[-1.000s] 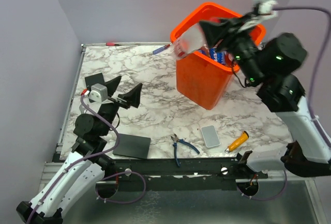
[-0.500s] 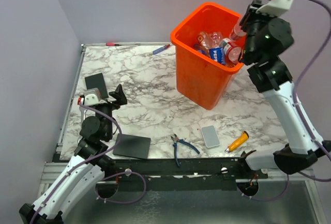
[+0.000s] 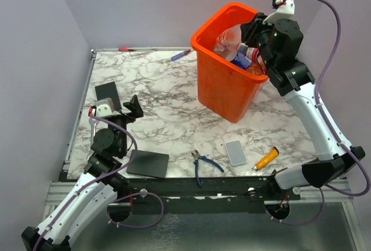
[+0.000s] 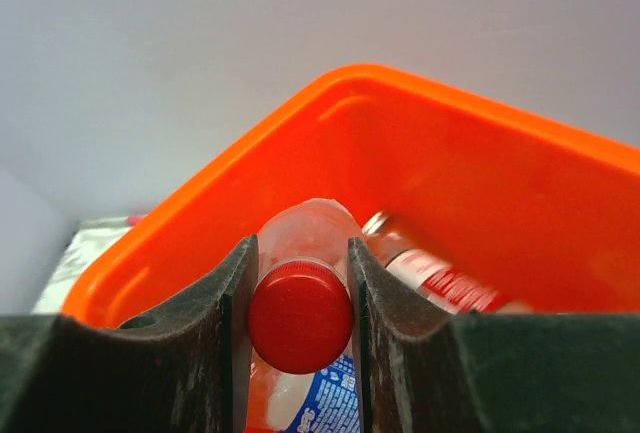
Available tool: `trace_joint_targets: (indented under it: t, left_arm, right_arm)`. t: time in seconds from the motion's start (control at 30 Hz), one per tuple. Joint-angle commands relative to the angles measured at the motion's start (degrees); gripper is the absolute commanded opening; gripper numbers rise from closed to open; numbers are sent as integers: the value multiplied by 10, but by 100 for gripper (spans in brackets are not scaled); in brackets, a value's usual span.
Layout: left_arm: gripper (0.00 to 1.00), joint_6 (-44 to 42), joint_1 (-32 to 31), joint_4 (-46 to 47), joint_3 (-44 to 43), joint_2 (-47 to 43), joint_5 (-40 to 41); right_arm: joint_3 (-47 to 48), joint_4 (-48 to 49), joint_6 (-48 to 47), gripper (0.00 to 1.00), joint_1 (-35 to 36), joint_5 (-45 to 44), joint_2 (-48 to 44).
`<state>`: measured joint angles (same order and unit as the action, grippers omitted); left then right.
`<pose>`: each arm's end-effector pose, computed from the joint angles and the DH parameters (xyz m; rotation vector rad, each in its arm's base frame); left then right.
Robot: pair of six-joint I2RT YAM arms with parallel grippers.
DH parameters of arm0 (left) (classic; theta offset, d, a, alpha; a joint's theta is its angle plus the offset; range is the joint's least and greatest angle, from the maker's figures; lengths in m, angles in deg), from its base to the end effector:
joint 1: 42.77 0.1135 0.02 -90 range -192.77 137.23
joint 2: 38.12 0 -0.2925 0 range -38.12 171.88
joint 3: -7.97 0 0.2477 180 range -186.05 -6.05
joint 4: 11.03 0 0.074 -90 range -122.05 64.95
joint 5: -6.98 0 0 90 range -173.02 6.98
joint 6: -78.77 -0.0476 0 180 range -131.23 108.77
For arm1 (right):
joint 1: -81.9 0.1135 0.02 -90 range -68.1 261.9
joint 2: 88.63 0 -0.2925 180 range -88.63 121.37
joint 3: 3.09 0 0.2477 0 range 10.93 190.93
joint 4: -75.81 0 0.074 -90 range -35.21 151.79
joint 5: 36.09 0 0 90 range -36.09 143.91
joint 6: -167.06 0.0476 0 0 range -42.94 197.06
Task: Put the plastic bottles in the bin
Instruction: Place the plastic bottle in the trash bin, then move the trash bin to the center of the board.
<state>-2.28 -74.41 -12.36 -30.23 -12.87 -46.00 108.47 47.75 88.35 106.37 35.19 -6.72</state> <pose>0.1058 -0.0315 0.3163 -0.2687 1.3850 -0.1454 0.2913 0.1158 0.5289 0.0819 1.5473 0.2426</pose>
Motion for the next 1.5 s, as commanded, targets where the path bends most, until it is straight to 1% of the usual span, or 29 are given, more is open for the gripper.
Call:
trace_joint_targets:
  t: [0.0, 0.07, 0.13, 0.2, 0.27, 0.37, 0.47, 0.57, 0.6, 0.63, 0.67, 0.73, 0.77, 0.8, 0.87, 0.97, 1.1, 1.2, 1.37, 1.47]
  left_arm:
    - [99, 0, -3, -5, -1, 7, 14]
    - [99, 0, -3, -6, -2, 8, 14]
    - [99, 1, -3, -8, -2, 9, 14]
    - [99, 0, -3, -8, -2, 10, 15]
    - [99, 0, -3, -5, -1, 15, 14]
    - [99, 3, -3, -2, -2, 21, 8]
    - [99, 4, -3, -3, -1, 22, 5]
    - [99, 3, -3, -8, -1, 20, 7]
    - [99, 3, -3, -9, -1, 20, 8]
    - [99, 3, -3, -11, -2, 19, 8]
    - [99, 3, -3, -12, -2, 21, 9]
    - [99, 3, -3, -12, -2, 21, 8]
    - [99, 3, -3, -12, -2, 21, 8]
    - [99, 3, -2, -11, -2, 21, 8]
    - [99, 4, -3, -9, -2, 21, 6]
    - [99, 5, -3, -7, -1, 22, 3]
    - [99, 7, -4, -6, -1, 22, -2]
    - [99, 10, -3, -12, -4, 31, -7]
    - [99, 19, -4, -31, -16, 60, -23]
    - [99, 24, -4, -40, -23, 76, -35]
  right_arm:
    - [28, -77, 40, 1, 3, 74, 4]
    - [29, -95, 21, 1, 3, -3, 6]
    - [-2, -85, -3, 0, 3, -93, -9]
    - [-54, -28, -42, 1, 2, -159, -40]
    - [-86, 12, -78, 1, 2, -199, -58]
    - [-104, 11, -99, 1, 3, -213, -48]
    - [-140, 20, -88, 1, 1, -194, -46]
    - [-155, 10, -61, 1, -3, -169, -37]
    - [-156, 3, -50, 5, -6, -158, -34]
    - [-155, -6, -37, 12, -9, -147, -30]
    - [-154, -16, -27, 23, -10, -134, -29]
    - [-155, -25, -4, 51, -10, -111, -35]
    - [-156, -27, 5, 62, -10, -102, -41]
    - [-155, -29, 9, 69, -10, -95, -48]
    - [-144, -44, 27, 78, -11, -80, -60]
    - [-115, -69, 47, 84, -10, -55, -76]
    - [-80, -94, 71, 89, -10, -25, -105]
    - [-69, -98, 81, 98, -11, 12, -134]
    - [-85, -93, 83, 100, -10, 55, -198]
    - [-106, -108, 84, 100, -10, 25, -247]
